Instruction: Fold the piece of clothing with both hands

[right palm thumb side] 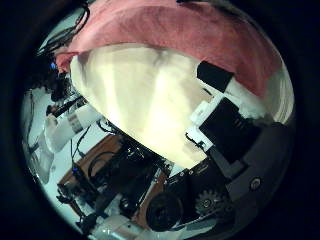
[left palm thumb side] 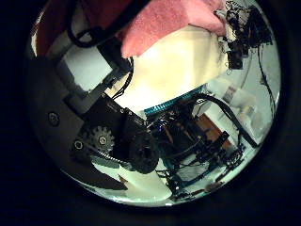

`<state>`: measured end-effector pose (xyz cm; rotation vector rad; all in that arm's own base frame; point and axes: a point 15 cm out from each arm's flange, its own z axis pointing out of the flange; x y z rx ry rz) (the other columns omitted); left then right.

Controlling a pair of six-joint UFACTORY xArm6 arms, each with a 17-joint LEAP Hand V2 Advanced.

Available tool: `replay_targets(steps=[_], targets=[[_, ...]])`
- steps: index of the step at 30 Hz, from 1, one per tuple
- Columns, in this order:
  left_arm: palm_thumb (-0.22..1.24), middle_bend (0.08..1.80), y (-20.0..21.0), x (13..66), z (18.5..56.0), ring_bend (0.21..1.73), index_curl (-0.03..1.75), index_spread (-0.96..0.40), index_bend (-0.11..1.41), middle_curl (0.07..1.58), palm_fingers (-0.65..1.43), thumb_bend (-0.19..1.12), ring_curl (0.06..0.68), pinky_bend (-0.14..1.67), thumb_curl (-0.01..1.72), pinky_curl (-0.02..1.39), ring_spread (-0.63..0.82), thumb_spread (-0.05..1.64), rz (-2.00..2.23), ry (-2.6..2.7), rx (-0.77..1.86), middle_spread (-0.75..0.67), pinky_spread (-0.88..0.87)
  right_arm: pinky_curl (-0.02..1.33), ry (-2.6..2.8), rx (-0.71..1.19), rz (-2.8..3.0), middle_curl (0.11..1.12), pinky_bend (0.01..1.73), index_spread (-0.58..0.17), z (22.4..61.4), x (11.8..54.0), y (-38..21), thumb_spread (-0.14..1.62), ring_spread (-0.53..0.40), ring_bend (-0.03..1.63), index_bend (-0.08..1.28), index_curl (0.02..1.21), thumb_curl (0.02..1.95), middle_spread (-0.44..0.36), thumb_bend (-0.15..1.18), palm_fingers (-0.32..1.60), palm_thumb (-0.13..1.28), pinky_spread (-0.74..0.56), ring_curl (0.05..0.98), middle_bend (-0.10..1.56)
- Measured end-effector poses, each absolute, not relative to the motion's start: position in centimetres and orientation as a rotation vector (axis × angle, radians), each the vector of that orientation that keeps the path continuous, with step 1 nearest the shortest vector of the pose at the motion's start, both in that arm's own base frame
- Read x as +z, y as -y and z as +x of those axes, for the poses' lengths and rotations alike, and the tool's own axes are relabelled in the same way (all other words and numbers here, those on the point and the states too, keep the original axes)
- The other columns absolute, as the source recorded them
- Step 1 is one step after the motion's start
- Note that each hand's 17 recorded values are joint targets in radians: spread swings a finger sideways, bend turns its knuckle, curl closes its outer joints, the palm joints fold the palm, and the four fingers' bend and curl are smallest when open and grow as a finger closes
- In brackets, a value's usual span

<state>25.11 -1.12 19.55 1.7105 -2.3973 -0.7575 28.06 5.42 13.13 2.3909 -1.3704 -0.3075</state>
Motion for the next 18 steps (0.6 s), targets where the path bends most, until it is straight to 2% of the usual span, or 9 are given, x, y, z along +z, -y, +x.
replay_targets(steps=[1, 2, 5, 7, 12, 18], targets=[[0.93, 0.88, 1.1, 19.6, 25.1, 0.83, 0.91, -0.67, 0.19, 0.64, 1.11, 0.03, 0.427, 0.93, 0.86, 0.49, -0.60, 1.13, 1.711, 2.397, -0.756, -0.57, -0.77, 0.26, 1.378, -0.298, 2.393, 0.47, 0.54, -0.343, 28.3, 13.2, -5.5, 0.94, -0.256, 0.72, 0.29, 0.40, 0.58, -0.138, 0.08, 0.90, 1.12, -0.34, 0.330, 0.43], [0.93, 0.88, 1.1, 19.7, 25.2, 0.83, 0.91, -0.67, 0.19, 0.64, 1.11, 0.03, 0.427, 0.93, 0.87, 0.49, -0.60, 1.13, 1.711, 2.398, -0.756, -0.57, -0.77, 0.25, 1.386, -0.291, 2.395, 0.46, 0.54, -0.346, 28.5, 13.2, -5.5, 0.94, -0.262, 0.72, 0.29, 0.39, 0.59, -0.143, 0.08, 0.92, 1.13, -0.35, 0.318, 0.42], [0.93, 0.89, 1.1, 19.9, 25.3, 0.83, 0.92, -0.68, 0.19, 0.64, 1.11, 0.02, 0.429, 0.93, 0.88, 0.49, -0.60, 1.13, 1.704, 2.403, -0.753, -0.57, -0.77, 0.28, 1.440, -0.224, 2.428, 0.48, 0.66, -0.359, 30.0, 13.2, -6.1, 0.94, -0.311, 0.74, 0.36, 0.44, 0.67, -0.205, 0.17, 1.15, 1.24, -0.48, 0.338, 0.45], [0.92, 0.89, 1.2, 20.0, 25.3, 0.83, 0.93, -0.68, 0.19, 0.64, 1.11, 0.01, 0.430, 0.94, 0.88, 0.49, -0.60, 1.13, 1.697, 2.409, -0.751, -0.57, -0.77, 0.30, 1.476, -0.184, 2.441, 0.51, 0.73, -0.356, 30.8, 13.7, -6.3, 0.93, -0.326, 0.77, 0.45, 0.49, 0.73, -0.203, 0.24, 1.29, 1.27, -0.54, 0.359, 0.51], [0.91, 0.89, 1.2, 20.7, 25.6, 0.83, 0.94, -0.68, 0.18, 0.64, 1.11, 0.00, 0.431, 0.94, 0.90, 0.49, -0.60, 1.14, 1.672, 2.443, -0.722, -0.57, -0.77, 0.34, 1.489, -0.173, 2.440, 0.58, 0.81, -0.335, 30.9, 13.9, -6.4, 0.88, -0.312, 0.89, 0.70, 0.59, 0.90, -0.208, 0.40, 1.41, 1.27, -0.59, 0.413, 0.70], [0.91, 0.89, 1.1, 22.0, 25.6, 0.84, 0.95, -0.69, 0.18, 0.64, 1.10, 0.00, 0.432, 0.94, 0.92, 0.49, -0.60, 1.14, 1.622, 2.469, -0.715, -0.57, -0.77, 0.42, 1.505, -0.141, 2.455, 0.64, 0.99, -0.312, 31.1, 15.4, -6.4, 0.76, -0.275, 1.04, 0.83, 0.66, 1.11, -0.184, 0.53, 1.38, 1.22, -0.54, 0.480, 0.91]])
